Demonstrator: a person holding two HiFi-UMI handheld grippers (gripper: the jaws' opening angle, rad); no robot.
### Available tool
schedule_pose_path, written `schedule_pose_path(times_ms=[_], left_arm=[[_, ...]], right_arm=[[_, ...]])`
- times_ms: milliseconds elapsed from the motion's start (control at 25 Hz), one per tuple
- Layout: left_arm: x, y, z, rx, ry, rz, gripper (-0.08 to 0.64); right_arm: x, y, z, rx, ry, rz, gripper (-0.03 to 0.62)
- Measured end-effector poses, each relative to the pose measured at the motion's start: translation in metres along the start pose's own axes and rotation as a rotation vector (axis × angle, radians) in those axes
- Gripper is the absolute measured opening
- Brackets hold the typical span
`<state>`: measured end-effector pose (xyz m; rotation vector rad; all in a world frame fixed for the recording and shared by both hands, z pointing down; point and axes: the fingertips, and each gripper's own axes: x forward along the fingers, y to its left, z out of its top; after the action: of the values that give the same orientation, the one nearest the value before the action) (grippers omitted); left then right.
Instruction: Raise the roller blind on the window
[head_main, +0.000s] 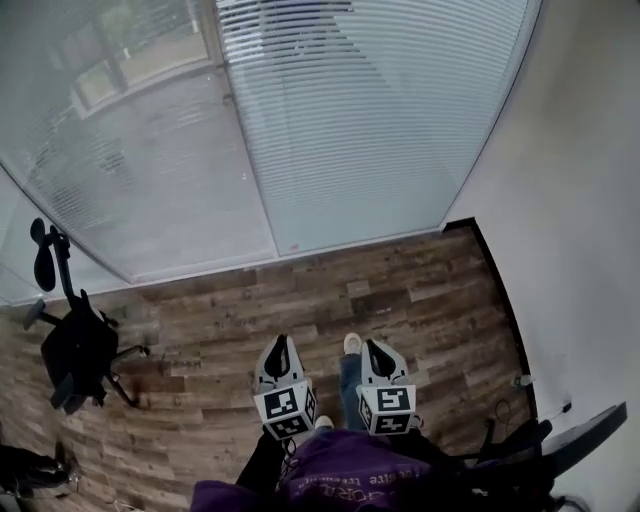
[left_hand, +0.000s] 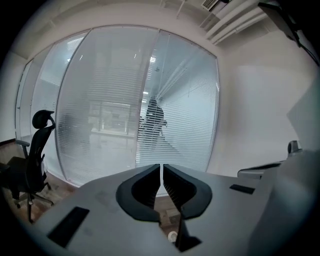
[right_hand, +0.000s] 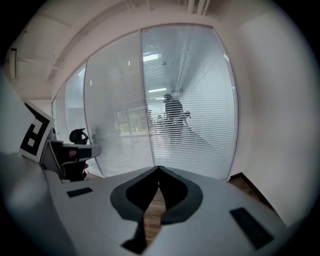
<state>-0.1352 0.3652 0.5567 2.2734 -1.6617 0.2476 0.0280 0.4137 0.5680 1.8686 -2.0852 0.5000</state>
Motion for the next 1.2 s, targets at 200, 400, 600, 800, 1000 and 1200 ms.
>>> schedule_pose_path(times_ms=[200, 400, 600, 800, 1000, 1200], left_arm=[[0.126, 0.015, 0.085, 0.010, -0.123, 0.086, 0.002], [0.233, 0.025, 0.171, 0.038, -0.229, 0.174, 0.002], [0.306, 0.046, 0.269, 0.065, -0.326, 0.247, 0.002], [0.363, 0.098, 0.318, 0.125, -0.394, 0.333, 0.026], [0.415, 0.136, 0.354, 0.201, -0.432, 0.363, 0.078], [0.464, 0.179, 0.360, 0.274, -0.370, 0.389, 0.078]], right_arm=[[0.114, -0.042, 0.073, -0.037, -0.032, 0.053, -0.002], [0.200, -0.093, 0.145, -0.082, -0.055, 0.090, -0.002], [0.250, -0.128, 0.208, -0.099, -0.001, 0.072, -0.002], [0.299, -0.129, 0.211, -0.098, 0.009, 0.110, -0.002], [0.350, -0.138, 0.237, -0.084, -0.021, 0.087, -0.002], [0.404, -0.125, 0.265, -0.106, -0.079, 0.085, -0.002]])
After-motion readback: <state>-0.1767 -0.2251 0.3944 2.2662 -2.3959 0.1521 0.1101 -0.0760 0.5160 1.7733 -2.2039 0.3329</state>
